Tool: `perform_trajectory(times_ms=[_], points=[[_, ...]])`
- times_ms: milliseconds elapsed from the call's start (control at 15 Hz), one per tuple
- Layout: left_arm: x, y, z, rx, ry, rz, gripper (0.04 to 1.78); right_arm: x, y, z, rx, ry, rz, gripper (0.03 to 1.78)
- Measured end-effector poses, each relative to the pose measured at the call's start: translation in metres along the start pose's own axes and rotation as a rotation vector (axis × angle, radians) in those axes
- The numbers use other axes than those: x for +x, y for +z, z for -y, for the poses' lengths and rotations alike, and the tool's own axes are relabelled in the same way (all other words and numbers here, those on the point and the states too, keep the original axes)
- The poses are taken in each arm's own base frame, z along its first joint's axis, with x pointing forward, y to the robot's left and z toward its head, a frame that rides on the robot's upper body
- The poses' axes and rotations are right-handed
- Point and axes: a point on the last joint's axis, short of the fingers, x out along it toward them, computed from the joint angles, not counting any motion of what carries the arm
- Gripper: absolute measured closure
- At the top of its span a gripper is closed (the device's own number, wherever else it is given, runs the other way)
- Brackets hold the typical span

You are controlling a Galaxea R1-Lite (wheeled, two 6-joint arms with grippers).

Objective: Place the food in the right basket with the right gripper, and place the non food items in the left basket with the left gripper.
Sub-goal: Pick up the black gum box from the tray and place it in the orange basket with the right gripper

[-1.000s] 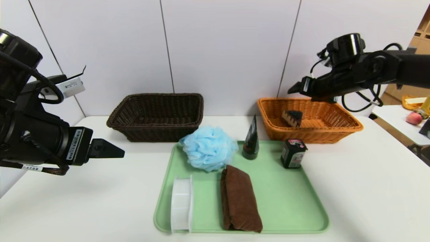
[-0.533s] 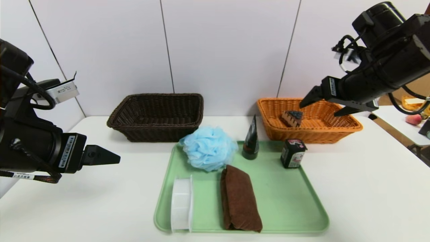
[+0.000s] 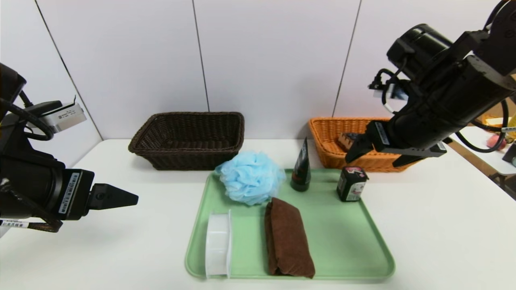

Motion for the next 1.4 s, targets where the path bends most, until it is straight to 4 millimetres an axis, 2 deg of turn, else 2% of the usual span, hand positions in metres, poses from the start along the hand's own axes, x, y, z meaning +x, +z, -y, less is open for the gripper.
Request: perform_trajectory(times_ms=[267, 1067, 1400], points=[[0.0, -0.003, -0.001, -0.001, 0.0, -0.005, 0.13, 0.028, 0.006, -0.005, -0.011, -0.071, -0.046, 0.12], [0.003, -0.004, 0.001, 0.01, -0.006, -0.018, 0.13, 0.087, 0.02, -0.001, 0.024, -0.111, -0.122, 0.12], [0.003, -0.006, 0.001, 0.01, -0.005, -0.024, 0.13, 0.101, 0.024, 0.004, 0.071, -0.121, -0.138, 0.12]])
